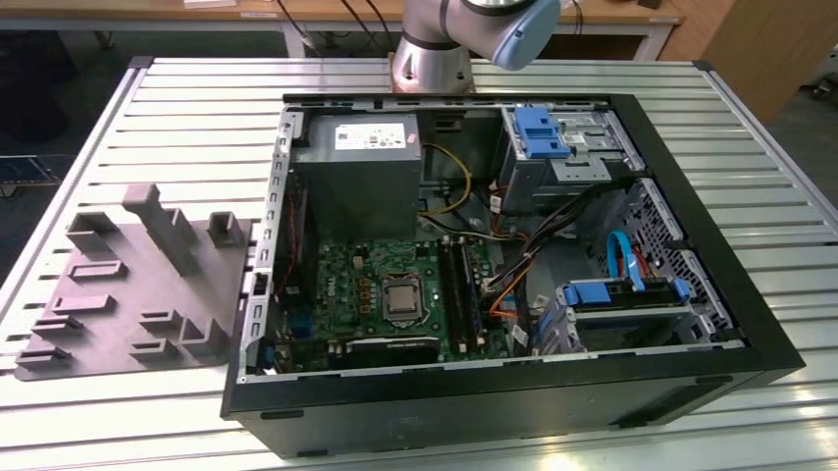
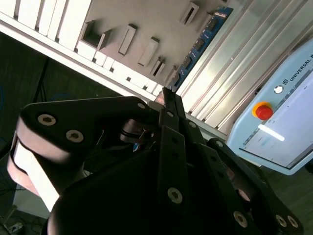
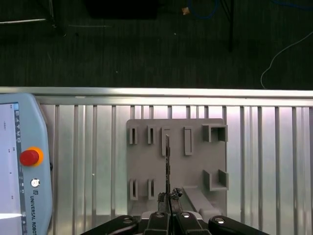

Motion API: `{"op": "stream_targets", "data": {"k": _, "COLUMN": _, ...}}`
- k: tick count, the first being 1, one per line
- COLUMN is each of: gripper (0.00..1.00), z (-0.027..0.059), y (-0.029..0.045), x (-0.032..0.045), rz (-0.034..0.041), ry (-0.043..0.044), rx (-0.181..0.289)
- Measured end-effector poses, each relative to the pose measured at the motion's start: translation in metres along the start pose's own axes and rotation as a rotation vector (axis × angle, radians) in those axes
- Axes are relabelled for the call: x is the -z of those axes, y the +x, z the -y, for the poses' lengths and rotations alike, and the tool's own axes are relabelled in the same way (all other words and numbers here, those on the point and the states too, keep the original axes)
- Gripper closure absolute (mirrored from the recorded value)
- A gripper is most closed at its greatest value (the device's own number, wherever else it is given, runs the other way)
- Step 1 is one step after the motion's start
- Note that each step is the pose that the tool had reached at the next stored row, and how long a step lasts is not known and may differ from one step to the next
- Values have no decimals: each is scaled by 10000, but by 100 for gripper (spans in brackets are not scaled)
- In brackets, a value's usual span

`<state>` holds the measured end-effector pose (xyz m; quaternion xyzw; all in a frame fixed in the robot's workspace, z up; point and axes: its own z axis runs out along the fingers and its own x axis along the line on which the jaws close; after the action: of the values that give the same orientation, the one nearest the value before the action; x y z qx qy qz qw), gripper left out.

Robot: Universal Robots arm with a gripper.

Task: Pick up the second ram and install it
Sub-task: 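Pick up the second ram and move it above second insertion slot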

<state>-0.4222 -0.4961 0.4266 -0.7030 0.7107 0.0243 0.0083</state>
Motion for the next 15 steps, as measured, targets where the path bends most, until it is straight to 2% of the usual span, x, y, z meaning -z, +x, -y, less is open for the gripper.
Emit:
{"op": "stream_targets", "data": {"k": 4, "gripper": 88, "z": 93, "y": -1, "x": 1, "rz": 0, "ry": 0, "rx": -1}}
{"op": "stream_targets", "data": {"k": 7, "gripper": 88, "z": 193, "y": -2, "x": 2, "rz": 1, "ry": 1, "rx": -2}}
{"op": "stream_targets", "data": {"k": 15, "gripper": 88, "z": 546, "y": -6, "x": 6, "rz": 1, "ry": 1, "rx": -1}}
